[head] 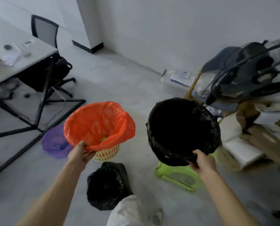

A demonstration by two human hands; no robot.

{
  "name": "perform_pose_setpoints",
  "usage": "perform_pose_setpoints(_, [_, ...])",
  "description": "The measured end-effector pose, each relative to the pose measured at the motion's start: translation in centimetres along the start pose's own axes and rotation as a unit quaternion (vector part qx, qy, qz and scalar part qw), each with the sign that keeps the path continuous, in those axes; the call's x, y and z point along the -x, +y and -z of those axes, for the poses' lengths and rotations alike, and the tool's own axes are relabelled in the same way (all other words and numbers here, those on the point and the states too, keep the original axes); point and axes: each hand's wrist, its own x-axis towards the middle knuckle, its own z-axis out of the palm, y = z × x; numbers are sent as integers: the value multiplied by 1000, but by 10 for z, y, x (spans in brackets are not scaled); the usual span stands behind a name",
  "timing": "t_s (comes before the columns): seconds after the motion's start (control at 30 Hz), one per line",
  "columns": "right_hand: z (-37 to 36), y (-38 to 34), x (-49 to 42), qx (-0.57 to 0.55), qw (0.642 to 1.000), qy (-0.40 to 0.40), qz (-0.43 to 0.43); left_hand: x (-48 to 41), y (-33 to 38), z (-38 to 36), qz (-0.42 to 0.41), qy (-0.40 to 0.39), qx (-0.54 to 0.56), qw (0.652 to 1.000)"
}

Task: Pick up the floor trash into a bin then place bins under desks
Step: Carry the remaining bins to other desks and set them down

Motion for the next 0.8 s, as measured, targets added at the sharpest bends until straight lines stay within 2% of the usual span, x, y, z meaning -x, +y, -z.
perform_pose_setpoints(0.27, [-132, -105, -72, 65, 993, -88, 31, -48, 41, -16, 9, 74, 61, 995])
perform_pose_setpoints(0.43, [-275, -170, -112, 92, 982, -156, 43, -126, 130, -55, 0, 84, 104, 991])
perform_pose_setpoints(0.57, [-379, -233, -122, 97, 977, -185, 51, -184, 216, -97, -5, 71, 91, 993])
perform_pose_setpoints(0.8, [-510, -308, -163, 136, 967, -202, 68, -253, 302, -148, 24, 80, 90, 992])
